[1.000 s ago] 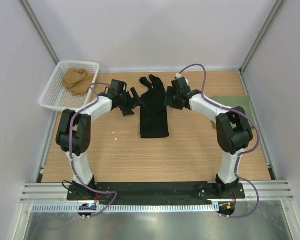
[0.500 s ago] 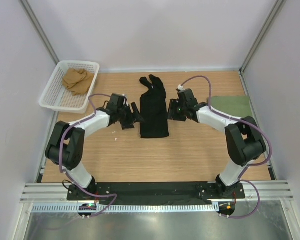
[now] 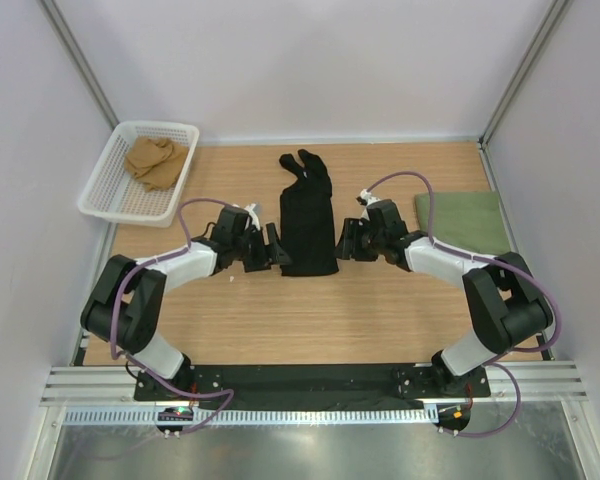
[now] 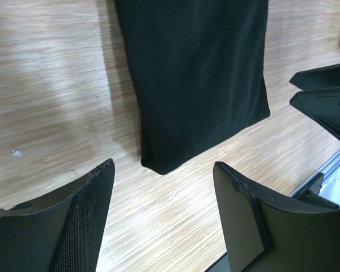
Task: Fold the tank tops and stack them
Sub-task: Fold the tank top
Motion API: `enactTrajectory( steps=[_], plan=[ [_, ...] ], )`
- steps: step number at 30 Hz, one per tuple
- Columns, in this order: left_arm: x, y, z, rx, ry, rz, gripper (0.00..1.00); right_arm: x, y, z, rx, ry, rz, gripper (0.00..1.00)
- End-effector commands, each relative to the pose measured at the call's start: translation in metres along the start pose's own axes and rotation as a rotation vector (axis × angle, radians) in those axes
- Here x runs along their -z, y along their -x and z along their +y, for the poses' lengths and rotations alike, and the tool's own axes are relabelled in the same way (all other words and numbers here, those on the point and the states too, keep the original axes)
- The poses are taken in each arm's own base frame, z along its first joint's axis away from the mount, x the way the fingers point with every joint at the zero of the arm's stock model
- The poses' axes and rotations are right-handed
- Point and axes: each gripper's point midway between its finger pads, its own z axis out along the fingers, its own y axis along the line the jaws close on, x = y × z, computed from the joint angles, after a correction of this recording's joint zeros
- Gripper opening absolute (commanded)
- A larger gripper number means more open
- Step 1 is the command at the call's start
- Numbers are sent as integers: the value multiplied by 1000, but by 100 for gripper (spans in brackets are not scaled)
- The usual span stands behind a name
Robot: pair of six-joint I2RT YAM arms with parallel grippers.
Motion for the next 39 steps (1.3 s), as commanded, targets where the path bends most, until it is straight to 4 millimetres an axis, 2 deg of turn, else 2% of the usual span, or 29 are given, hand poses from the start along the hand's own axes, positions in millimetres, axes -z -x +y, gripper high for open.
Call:
enactTrajectory(
  steps=[1,7,14,18,21,23,24,27,31,32,33,39],
  plan=[
    [2,15,-21,-88,-106,-60,71,4,19,20,33,101,-85,54],
    [-4,6,-18,-62,-122,-21,60,0,5,20,9,122,-37,51],
    [-9,-7,-12,-36,-117,25,55,-11,-20,11,-34,115,29,47],
    [-12,-14,-8,-33,-103,38,51,-13,-28,4,-42,95,41,47],
    [-14,-17,-8,-32,-103,52,38,-14,-33,3,-42,102,53,31],
    [-15,-19,-6,-32,-99,57,29,-15,-36,3,-44,108,58,26],
    [-16,-20,-5,-31,-96,60,26,-15,-35,4,-46,112,59,18],
    [-17,-23,-3,-28,-93,69,19,-15,-40,6,-53,132,73,6],
    [-19,-26,3,-23,-70,76,9,-14,-45,5,-70,132,82,1],
    [-19,-29,7,-14,-49,87,2,-14,-48,1,-75,109,88,1],
    [-19,-30,12,-7,-28,90,0,-14,-50,-2,-80,92,94,1],
    [-16,-53,39,44,88,136,0,-12,-69,-18,-113,23,147,1]
  ],
)
